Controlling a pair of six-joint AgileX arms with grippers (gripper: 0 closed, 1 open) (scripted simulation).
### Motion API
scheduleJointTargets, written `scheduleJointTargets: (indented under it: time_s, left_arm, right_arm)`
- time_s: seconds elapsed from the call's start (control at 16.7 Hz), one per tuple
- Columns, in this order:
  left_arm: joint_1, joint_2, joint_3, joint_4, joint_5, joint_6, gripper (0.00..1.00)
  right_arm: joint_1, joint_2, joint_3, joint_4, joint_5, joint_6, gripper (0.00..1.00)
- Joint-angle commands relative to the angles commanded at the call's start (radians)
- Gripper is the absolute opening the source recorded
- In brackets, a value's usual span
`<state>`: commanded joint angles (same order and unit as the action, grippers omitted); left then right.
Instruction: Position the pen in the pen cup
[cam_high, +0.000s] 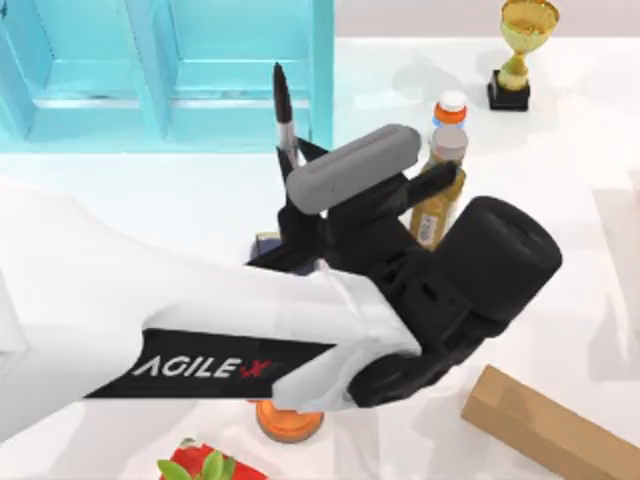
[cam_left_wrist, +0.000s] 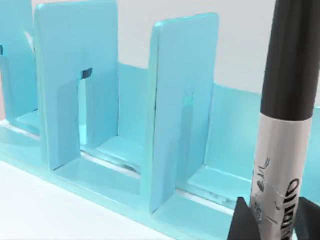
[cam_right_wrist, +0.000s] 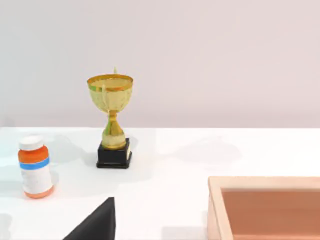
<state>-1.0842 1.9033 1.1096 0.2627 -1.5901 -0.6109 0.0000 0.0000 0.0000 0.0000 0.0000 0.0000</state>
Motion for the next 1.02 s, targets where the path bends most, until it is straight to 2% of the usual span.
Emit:
scheduleJointTargets:
  time_s: [0.3,0.6,1.02]
  left_arm:
    - [0.003,-0.016,0.029,-0.208,-0.004,-0.075,0.0]
    - [0.003,-0.019,0.034,-0.221,-0.005,-0.086,0.0]
    - [0.003,-0.019,0.034,-0.221,-0.005,-0.086,0.53]
  right_arm:
    - [0.0,0.0,0.0,0.0,0.0,0.0,1.0]
    - [0.0,0.0,0.0,0.0,0.0,0.0,1.0]
    - [0.0,0.0,0.0,0.0,0.0,0.0,1.0]
